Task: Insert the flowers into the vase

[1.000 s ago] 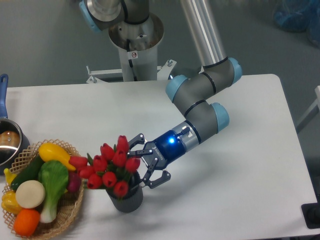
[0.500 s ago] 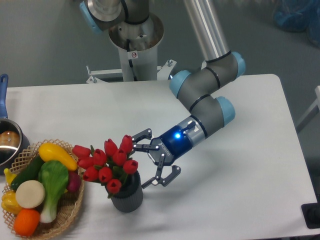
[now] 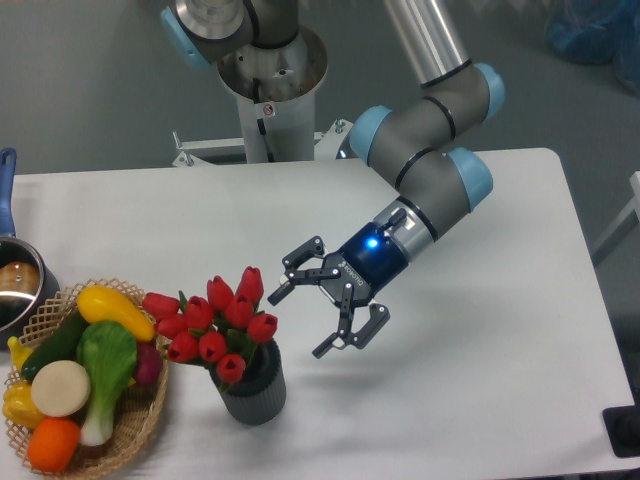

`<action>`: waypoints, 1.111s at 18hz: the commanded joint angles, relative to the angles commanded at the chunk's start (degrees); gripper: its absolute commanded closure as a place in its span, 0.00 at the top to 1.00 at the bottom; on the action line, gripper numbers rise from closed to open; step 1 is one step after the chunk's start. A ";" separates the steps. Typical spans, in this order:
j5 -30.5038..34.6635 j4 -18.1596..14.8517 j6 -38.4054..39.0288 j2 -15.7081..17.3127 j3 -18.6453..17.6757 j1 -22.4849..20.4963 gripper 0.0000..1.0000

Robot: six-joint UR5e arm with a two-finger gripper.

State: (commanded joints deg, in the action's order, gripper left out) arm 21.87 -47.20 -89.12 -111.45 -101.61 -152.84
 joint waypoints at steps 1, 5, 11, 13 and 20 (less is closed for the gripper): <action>1.93 0.00 0.26 0.70 0.44 -0.35 1.00; 12.63 -0.18 0.79 6.15 0.89 -2.81 1.00; 23.11 -0.62 6.94 14.58 -0.08 -6.06 1.00; 28.90 -0.96 7.29 17.75 0.10 -6.94 1.00; 40.06 -7.82 7.82 24.96 0.80 -9.41 1.00</action>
State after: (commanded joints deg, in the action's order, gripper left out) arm 61.93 -55.02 -81.30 -86.49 -100.81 -162.25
